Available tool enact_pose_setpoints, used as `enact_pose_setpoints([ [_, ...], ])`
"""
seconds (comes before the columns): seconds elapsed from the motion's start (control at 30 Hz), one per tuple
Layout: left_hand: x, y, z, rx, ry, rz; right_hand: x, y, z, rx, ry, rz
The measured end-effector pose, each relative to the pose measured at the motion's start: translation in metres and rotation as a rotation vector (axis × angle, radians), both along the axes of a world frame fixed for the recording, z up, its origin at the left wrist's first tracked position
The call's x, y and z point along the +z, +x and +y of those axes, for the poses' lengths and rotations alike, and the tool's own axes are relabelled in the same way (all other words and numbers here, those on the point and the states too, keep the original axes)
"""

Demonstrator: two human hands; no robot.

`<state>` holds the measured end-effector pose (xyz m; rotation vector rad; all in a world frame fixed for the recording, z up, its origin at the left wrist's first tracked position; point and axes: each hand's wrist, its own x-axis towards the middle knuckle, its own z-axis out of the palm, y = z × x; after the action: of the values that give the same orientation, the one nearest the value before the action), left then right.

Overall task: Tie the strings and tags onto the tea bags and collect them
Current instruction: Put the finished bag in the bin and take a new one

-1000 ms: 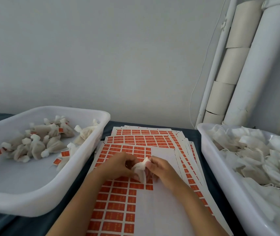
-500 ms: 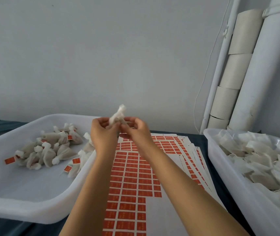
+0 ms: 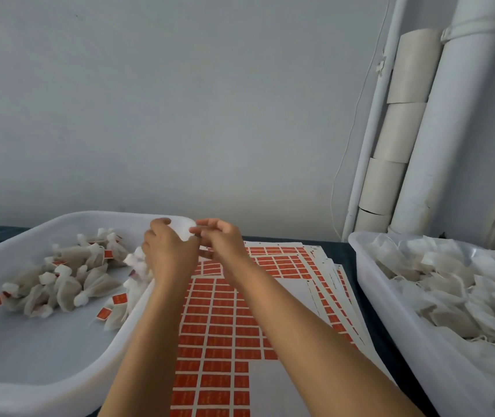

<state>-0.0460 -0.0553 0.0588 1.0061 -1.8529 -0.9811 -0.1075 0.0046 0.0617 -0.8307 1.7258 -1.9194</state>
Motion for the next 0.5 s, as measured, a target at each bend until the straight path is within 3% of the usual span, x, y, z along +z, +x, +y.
enact_pose_setpoints([
  [0.17, 0.002, -0.025, 0.036, -0.188, -0.071, 0.046, 0.011, -0.027, 0.048, -0.204, -0.036, 0.082],
  [0.33, -0.011, -0.061, 0.082, -0.405, -0.089, -0.117, 0.009, -0.067, 0.108, -0.580, 0.005, 0.103],
  [0.5, -0.017, -0.099, 0.117, -0.602, -0.105, -0.157, 0.006, -0.115, 0.155, -0.859, 0.123, 0.079],
])
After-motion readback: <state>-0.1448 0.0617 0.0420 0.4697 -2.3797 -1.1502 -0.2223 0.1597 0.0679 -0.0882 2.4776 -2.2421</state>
